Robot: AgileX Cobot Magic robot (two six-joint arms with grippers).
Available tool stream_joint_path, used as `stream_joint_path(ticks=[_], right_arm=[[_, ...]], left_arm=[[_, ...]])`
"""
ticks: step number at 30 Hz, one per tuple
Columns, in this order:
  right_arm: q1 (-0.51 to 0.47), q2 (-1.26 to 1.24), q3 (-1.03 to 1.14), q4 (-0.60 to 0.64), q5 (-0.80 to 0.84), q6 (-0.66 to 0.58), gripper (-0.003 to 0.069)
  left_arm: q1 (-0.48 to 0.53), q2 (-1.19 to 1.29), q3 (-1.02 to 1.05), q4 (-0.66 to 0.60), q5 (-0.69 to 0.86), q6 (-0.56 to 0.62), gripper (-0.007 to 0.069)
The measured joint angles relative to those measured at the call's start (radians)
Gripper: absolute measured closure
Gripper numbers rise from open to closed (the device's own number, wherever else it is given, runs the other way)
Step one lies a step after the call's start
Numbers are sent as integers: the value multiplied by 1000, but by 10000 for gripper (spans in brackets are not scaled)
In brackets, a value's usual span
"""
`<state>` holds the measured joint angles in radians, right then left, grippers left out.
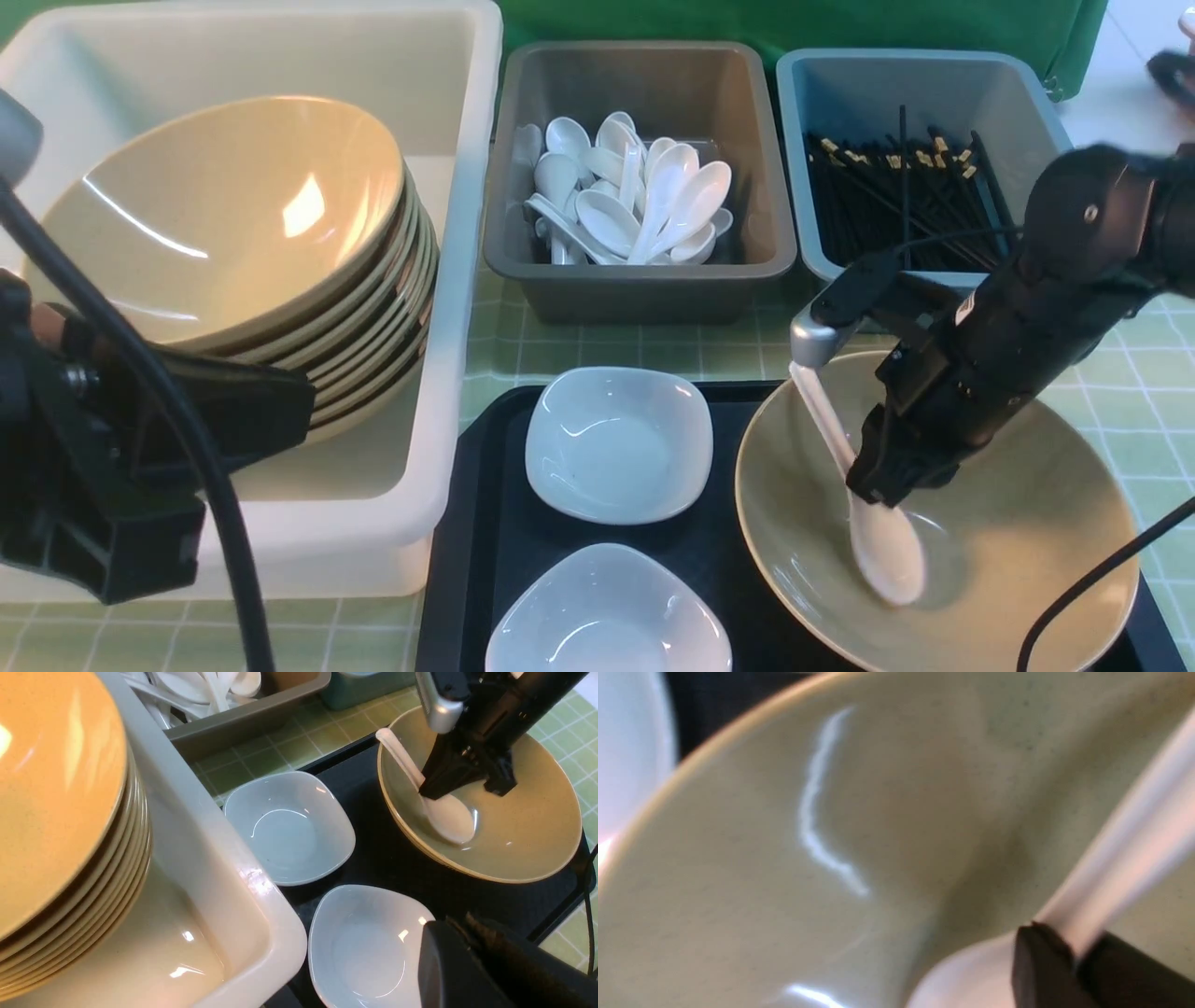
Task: On green table put chopsticks spoon bowls plates into blue grey white boxes.
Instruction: 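Reach down and grasp the white spoon resting in the bowl with the right gripper, then place the white spoon into the bin of spoons with the right gripper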
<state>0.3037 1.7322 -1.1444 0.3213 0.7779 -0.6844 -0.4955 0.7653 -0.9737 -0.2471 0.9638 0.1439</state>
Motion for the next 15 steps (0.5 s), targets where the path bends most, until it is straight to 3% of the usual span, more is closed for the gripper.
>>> stream_joint_path(ticks=[8,15], right_arm=[[0,-11,-317,-3,210,102,606],[0,119,-636,6,178,244,608]], left_arm=[[0,0,-1,62,-88,0,626],[0,0,-1,68,-134,0,626]])
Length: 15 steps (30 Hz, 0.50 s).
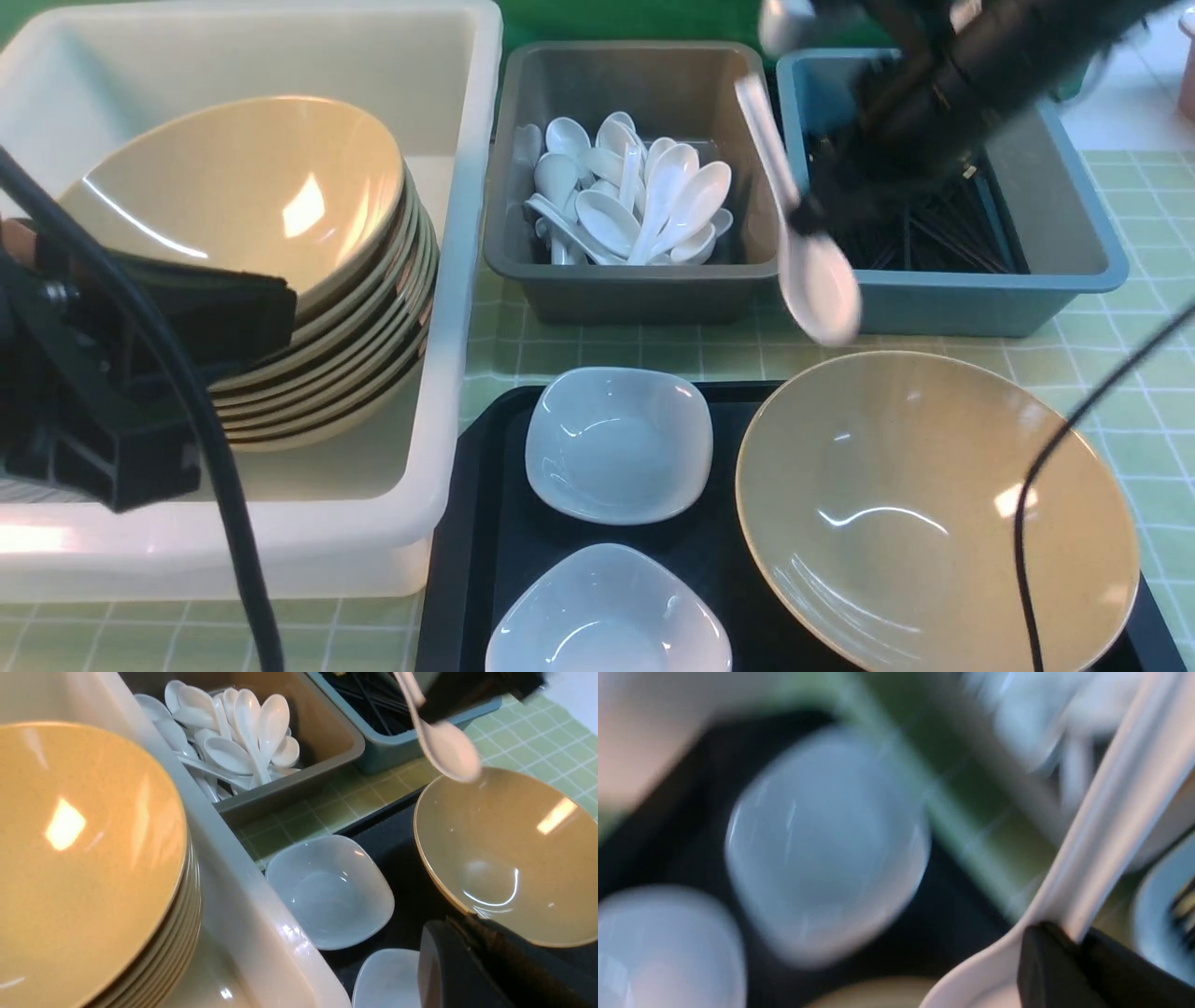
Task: On green table put chopsticks spoon bowls plates into blue grey white boxes.
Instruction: 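Place the white spoon into the bin of spoons with the right gripper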
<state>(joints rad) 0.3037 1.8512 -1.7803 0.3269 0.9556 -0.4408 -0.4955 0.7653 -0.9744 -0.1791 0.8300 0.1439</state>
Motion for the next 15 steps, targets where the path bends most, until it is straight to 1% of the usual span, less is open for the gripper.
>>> stream_joint_path(ticks=[7,12,15], right_arm=[[0,330,-359,70,-152,110,608],[0,465,-456,73,-317,189,593],[0,491,-461,68,-351,202,547]], left_arm=[[0,0,2,1,-24,0,626],[0,0,3,-7,-25,0,626],[0,0,3,-22,-15,0,626]])
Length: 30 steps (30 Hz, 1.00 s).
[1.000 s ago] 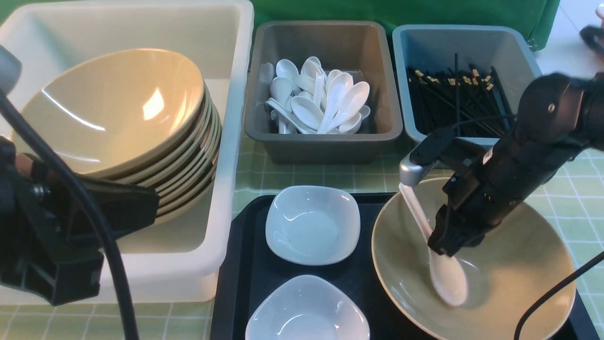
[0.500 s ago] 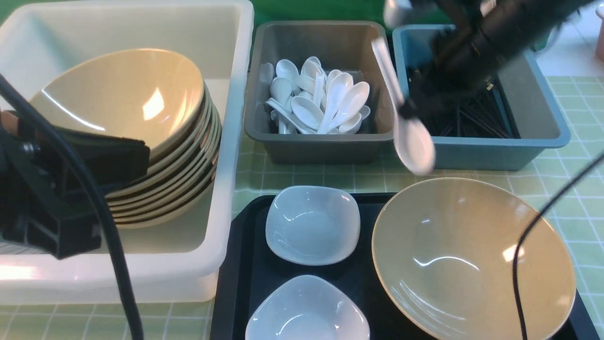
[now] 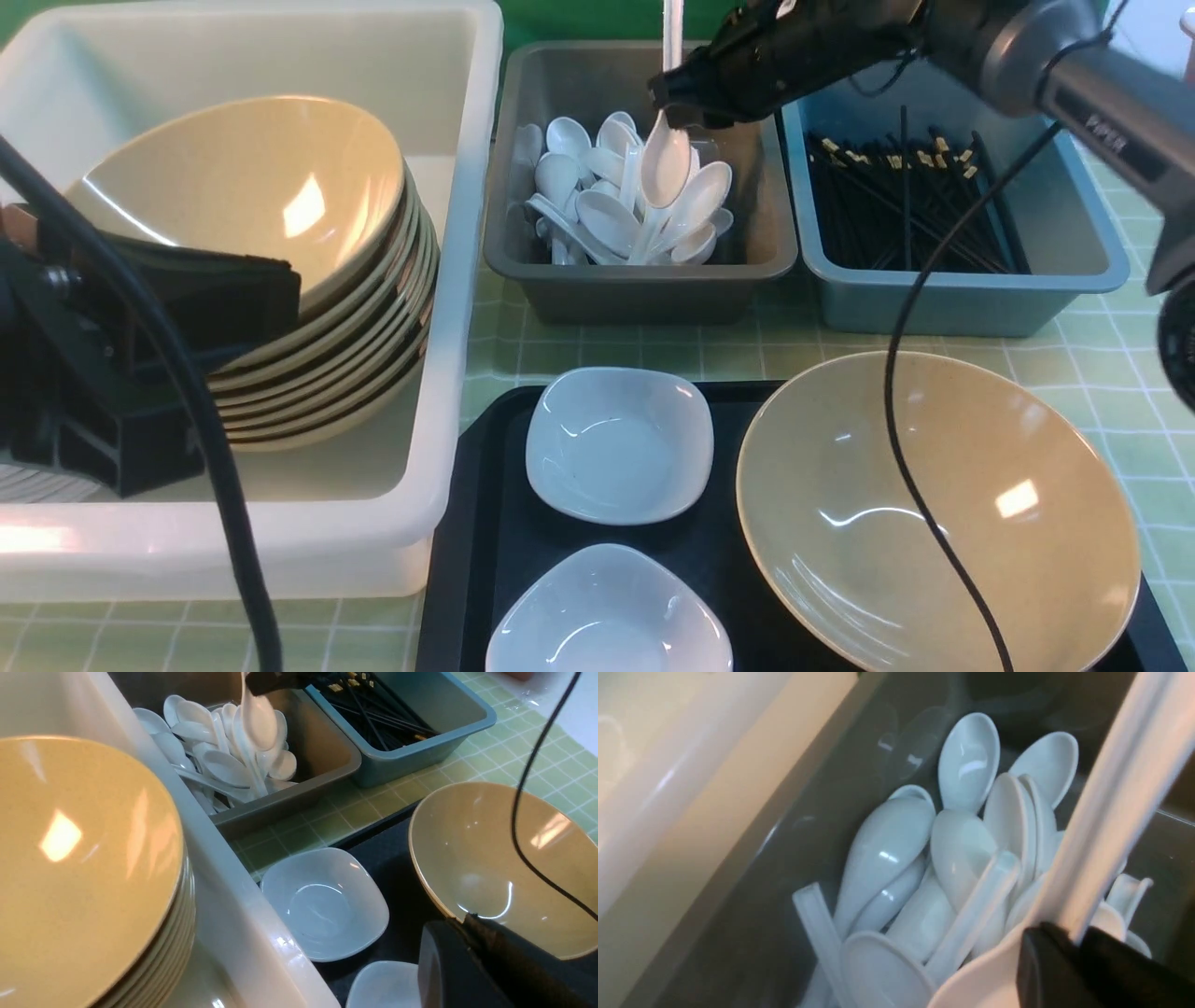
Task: On green table put chopsticks spoon bowls plates into blue grey white boxes.
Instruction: 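Place the white spoon into the bin of spoons with the right gripper, then grasp the large bowl on the tray by its rim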
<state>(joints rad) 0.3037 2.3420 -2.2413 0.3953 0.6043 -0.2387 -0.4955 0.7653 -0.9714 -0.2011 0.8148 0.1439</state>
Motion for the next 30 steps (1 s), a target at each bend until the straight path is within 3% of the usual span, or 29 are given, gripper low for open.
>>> stream_joint_path(ticks=[2,6,9,14,17,24,26,27,28,30], right_arm=[[0,3,-1,-8,-1,1,522],[1,-7,-3,-39,37,1,340],[1,-37,-5,-41,144,0,265],[-3,-148,-40,-49,447,-75,237],[-4,-222,-49,-62,556,-108,244],[-5,-552,44,-103,565,-150,298],[-5,-672,162,-103,565,-157,338],[-5,-682,173,-103,565,-156,342],[-5,-755,252,-103,565,-161,371],[-5,-817,327,-104,565,-165,404]], left_arm=[[0,0,0,-10,9,0,626],[0,0,0,-18,28,0,626],[0,0,0,-17,30,-2,624],[0,31,0,-16,37,-41,616],[0,70,0,-16,51,-53,569],[-40,215,0,-139,52,36,277],[-61,274,0,-183,29,60,144],[-61,274,0,-186,27,60,144],[-70,309,0,-209,15,80,60],[-72,345,0,-232,5,103,6]])
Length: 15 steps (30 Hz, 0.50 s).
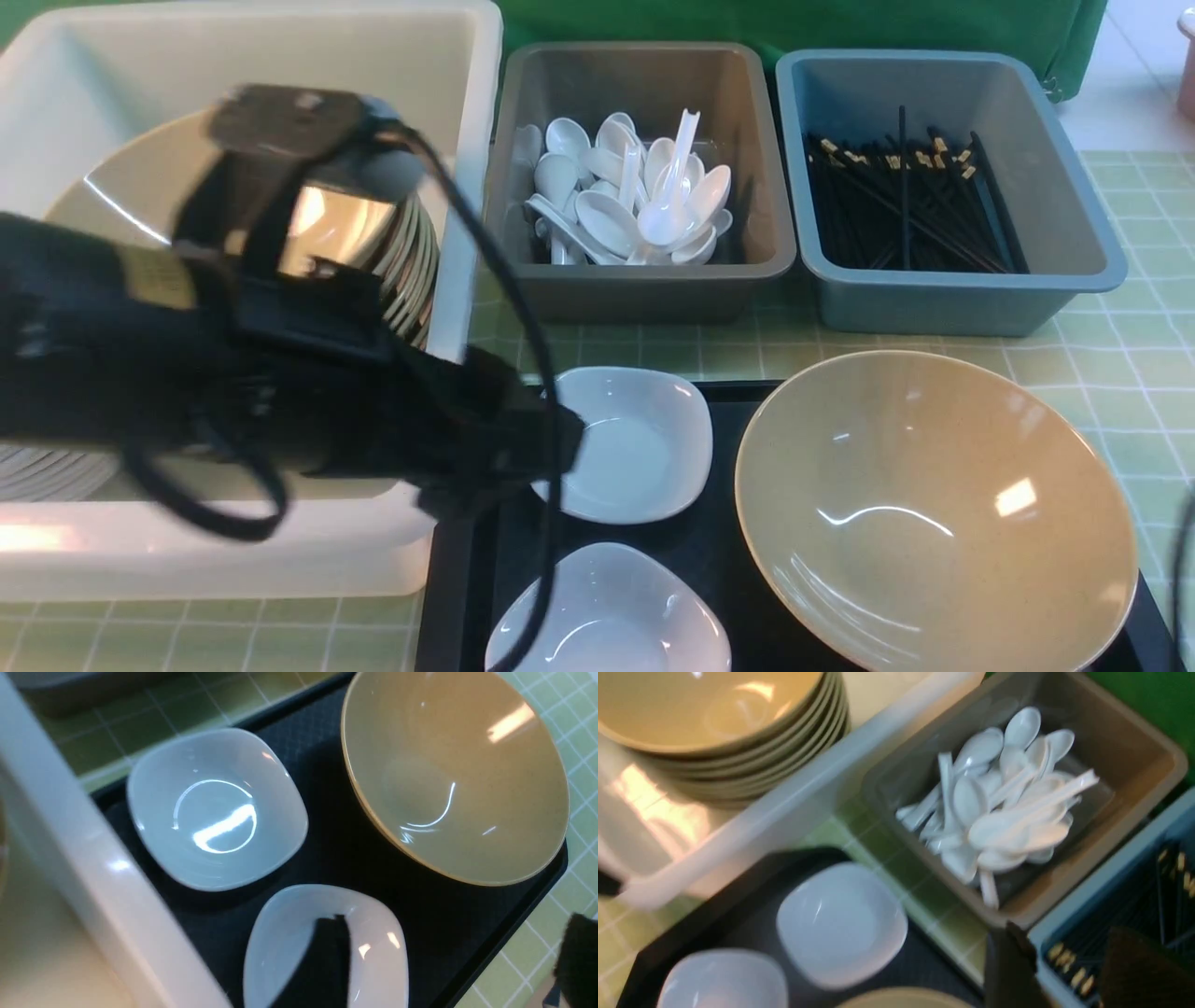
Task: On green table put chopsticks spoon bowls plates into blue grey white boxes.
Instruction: 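Grasp the large bowl on the tray by its rim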
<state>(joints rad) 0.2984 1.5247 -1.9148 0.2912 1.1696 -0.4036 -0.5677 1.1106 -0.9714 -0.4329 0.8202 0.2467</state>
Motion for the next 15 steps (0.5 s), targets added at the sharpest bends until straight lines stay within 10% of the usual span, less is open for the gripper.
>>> stream_joint_path(ticks=[15], right_arm=[[0,-598,779,53,-2,-74,637]], left_arm=[[-7,507,-318,-178,82,227,-39]])
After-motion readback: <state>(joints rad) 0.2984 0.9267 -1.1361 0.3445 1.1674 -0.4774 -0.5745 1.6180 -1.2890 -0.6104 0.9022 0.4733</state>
